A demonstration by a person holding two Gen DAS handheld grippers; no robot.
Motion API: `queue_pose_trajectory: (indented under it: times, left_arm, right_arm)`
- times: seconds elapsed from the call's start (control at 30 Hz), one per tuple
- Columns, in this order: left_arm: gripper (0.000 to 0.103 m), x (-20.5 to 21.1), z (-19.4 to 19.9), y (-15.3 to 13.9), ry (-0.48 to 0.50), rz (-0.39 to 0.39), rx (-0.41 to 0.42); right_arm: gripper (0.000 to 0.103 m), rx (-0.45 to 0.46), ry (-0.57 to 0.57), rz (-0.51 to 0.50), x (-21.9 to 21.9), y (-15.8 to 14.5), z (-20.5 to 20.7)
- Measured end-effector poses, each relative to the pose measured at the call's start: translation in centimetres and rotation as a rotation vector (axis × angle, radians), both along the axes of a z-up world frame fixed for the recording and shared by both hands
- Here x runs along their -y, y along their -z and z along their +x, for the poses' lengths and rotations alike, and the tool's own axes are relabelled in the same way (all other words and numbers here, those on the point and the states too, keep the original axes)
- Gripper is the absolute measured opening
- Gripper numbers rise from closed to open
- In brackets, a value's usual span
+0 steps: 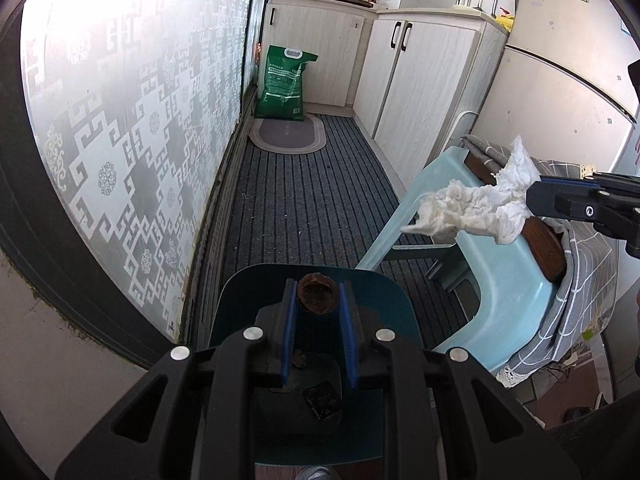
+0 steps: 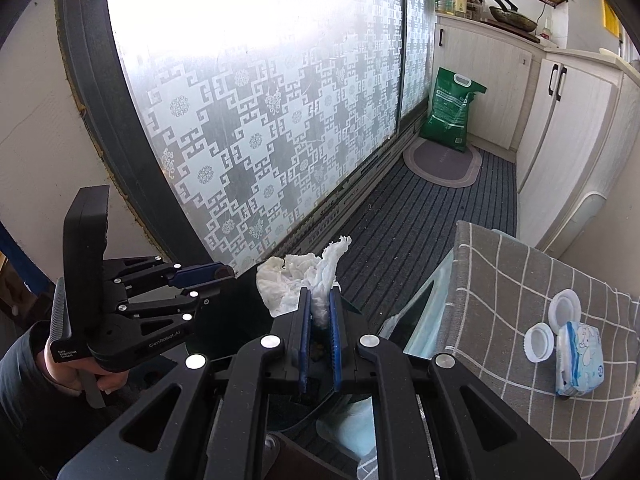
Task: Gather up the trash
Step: 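Carry the brown scrap and white tissue over the teal bin, then open both grippers to drop the scrap and tissue into the bin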
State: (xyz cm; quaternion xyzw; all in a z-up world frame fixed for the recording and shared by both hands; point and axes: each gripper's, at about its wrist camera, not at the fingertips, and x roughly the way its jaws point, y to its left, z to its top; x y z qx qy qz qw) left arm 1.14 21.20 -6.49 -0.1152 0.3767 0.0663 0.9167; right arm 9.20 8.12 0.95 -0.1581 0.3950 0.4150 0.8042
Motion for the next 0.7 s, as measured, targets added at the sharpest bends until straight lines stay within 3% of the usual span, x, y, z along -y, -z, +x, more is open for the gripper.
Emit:
queue_pose_trajectory:
  times: [0.7]
  left_arm:
    - [0.022, 0.0, 0.8, 9.4, 0.067, 0.007, -0.283]
  right_arm:
    - [0.009, -0.069, -0.048, -0.136, -4.6, 5.5, 0.1]
